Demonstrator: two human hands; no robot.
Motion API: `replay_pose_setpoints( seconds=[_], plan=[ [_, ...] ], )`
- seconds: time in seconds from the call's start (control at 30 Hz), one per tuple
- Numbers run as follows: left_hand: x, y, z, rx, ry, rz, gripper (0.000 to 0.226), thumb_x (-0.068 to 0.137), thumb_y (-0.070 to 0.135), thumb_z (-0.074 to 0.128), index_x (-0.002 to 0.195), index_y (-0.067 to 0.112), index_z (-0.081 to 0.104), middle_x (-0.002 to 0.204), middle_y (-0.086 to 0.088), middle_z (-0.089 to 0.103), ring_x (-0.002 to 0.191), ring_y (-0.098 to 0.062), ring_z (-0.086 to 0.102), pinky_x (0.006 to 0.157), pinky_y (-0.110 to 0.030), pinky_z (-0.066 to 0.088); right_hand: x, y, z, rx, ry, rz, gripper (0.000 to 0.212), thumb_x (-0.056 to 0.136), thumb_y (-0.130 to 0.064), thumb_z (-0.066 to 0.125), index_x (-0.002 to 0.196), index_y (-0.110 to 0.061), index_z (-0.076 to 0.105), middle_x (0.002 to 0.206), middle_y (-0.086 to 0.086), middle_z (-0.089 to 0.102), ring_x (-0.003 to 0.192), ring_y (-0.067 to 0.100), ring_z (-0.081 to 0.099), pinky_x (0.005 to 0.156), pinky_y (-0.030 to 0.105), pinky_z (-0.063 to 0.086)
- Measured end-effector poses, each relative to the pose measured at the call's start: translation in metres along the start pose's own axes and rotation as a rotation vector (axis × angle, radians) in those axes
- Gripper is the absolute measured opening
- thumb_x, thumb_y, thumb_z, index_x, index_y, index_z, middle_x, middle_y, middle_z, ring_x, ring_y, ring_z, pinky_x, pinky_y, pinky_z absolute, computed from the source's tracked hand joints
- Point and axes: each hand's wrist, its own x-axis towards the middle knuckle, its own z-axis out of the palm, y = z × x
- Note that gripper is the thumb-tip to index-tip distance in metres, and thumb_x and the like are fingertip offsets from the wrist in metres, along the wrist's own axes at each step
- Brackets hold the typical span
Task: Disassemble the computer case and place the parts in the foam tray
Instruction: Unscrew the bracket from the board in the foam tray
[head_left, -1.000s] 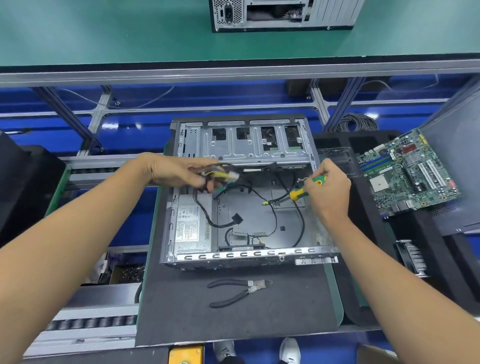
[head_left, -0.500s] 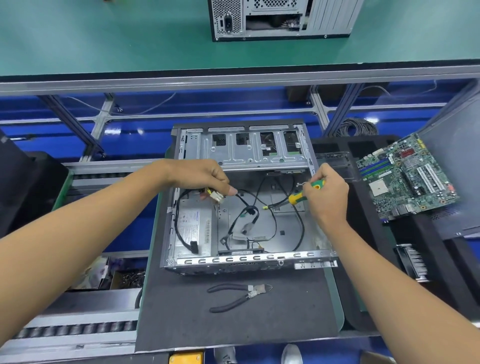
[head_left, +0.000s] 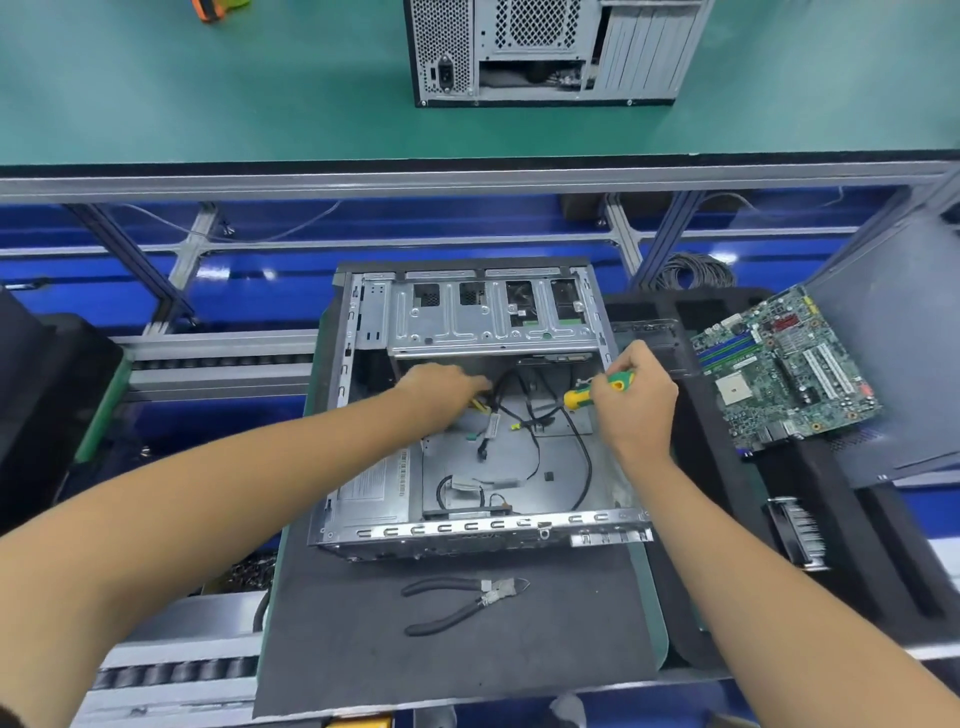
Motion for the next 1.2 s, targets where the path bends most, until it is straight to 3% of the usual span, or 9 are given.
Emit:
replay_pose_setpoints(
  seconds=[0.2, 0.27, 0.33, 0.43, 0.6, 0.77, 0.97, 1.07, 1.2],
  plan=[
    [0.014, -0.003, 0.004, 0.207, -0.265, -0.087, 0.052, 0.105, 0.052, 0.031, 0.148, 0.029, 0.047, 0.153, -0.007, 0.044, 0.139, -0.03, 0.044, 0.1, -0.047, 0.046, -0.001, 0.0, 0.0, -0.003, -0.027, 0.035, 0.027, 0.08, -0.004, 0.066, 0.072, -0.02, 0.045, 0.06, -0.002, 0.05, 0.057, 0.011, 0.048, 0.05, 0.03, 0.042],
    [0.023, 0.008, 0.007, 0.363, -0.303, -0.057, 0.069, 0.101, 0.069, 0.021, 0.137, 0.024, 0.059, 0.141, -0.004, 0.055, 0.133, -0.025, 0.049, 0.084, -0.039, 0.043, -0.001, -0.001, -0.001, 0.015, -0.025, 0.037, 0.03, 0.079, -0.004, 0.066, 0.071, -0.023, 0.044, 0.058, -0.004, 0.049, 0.05, 0.007, 0.046, 0.046, 0.017, 0.035],
    [0.034, 0.023, 0.012, 0.404, -0.284, -0.074, 0.056, 0.106, 0.059, 0.03, 0.126, 0.02, 0.065, 0.126, 0.0, 0.065, 0.117, -0.021, 0.059, 0.075, -0.034, 0.04, -0.001, -0.001, 0.0, -0.019, -0.046, 0.036, 0.031, 0.08, -0.008, 0.067, 0.071, -0.024, 0.042, 0.058, -0.004, 0.051, 0.05, 0.008, 0.046, 0.045, 0.017, 0.033],
    [0.048, 0.036, 0.023, 0.139, -0.158, -0.195, 0.046, 0.107, 0.023, 0.046, 0.151, 0.014, 0.039, 0.138, -0.004, 0.059, 0.122, -0.023, 0.06, 0.09, -0.035, 0.049, -0.002, 0.0, 0.001, -0.086, -0.105, 0.027, 0.029, 0.081, -0.013, 0.068, 0.074, -0.023, 0.042, 0.061, 0.0, 0.055, 0.056, 0.018, 0.053, 0.047, 0.027, 0.035],
    [0.063, 0.062, 0.026, -0.139, -0.034, -0.292, 0.09, 0.101, 0.071, 0.03, 0.161, 0.005, 0.018, 0.165, -0.02, 0.026, 0.153, -0.036, 0.026, 0.126, -0.047, 0.021, -0.001, 0.003, 0.002, -0.104, -0.134, 0.022, 0.032, 0.079, -0.014, 0.069, 0.074, -0.026, 0.04, 0.059, -0.004, 0.055, 0.055, 0.01, 0.053, 0.045, 0.019, 0.03],
    [0.077, 0.073, 0.027, -0.526, 0.074, -0.405, 0.044, 0.108, 0.041, 0.047, 0.128, 0.007, 0.065, 0.124, -0.018, 0.067, 0.114, -0.033, 0.063, 0.094, -0.037, 0.05, -0.001, 0.003, 0.003, -0.123, -0.134, 0.026, 0.035, 0.077, -0.015, 0.069, 0.074, -0.028, 0.037, 0.06, -0.009, 0.053, 0.057, 0.005, 0.052, 0.048, 0.023, 0.031],
    [0.053, 0.051, 0.022, -1.426, 0.214, -0.48, 0.03, 0.108, 0.01, 0.049, 0.122, -0.013, 0.063, 0.118, -0.031, 0.069, 0.093, -0.035, 0.068, 0.083, -0.045, 0.056, 0.0, 0.005, 0.002, -0.12, -0.156, 0.01, 0.032, 0.074, -0.014, 0.066, 0.072, -0.027, 0.037, 0.058, -0.007, 0.053, 0.054, 0.011, 0.053, 0.049, 0.025, 0.037],
    [0.025, 0.041, 0.012, -1.67, 0.121, -0.368, 0.02, 0.109, 0.009, 0.045, 0.108, -0.003, 0.061, 0.125, -0.029, 0.067, 0.099, -0.03, 0.07, 0.064, -0.028, 0.056, -0.002, 0.006, 0.002, -0.113, -0.137, -0.01, 0.033, 0.075, -0.013, 0.066, 0.071, -0.027, 0.036, 0.059, -0.005, 0.052, 0.055, 0.006, 0.049, 0.048, 0.023, 0.03],
    [-0.01, 0.033, 0.008, -1.839, 0.074, -0.07, 0.019, 0.106, 0.015, 0.038, 0.088, 0.014, 0.043, 0.13, -0.015, 0.069, 0.121, -0.019, 0.064, 0.102, -0.039, 0.041, -0.001, 0.004, 0.001, -0.034, -0.107, -0.008, 0.034, 0.078, -0.009, 0.069, 0.07, -0.027, 0.041, 0.061, -0.007, 0.052, 0.062, 0.0, 0.053, 0.047, 0.023, 0.029]
  ],
)
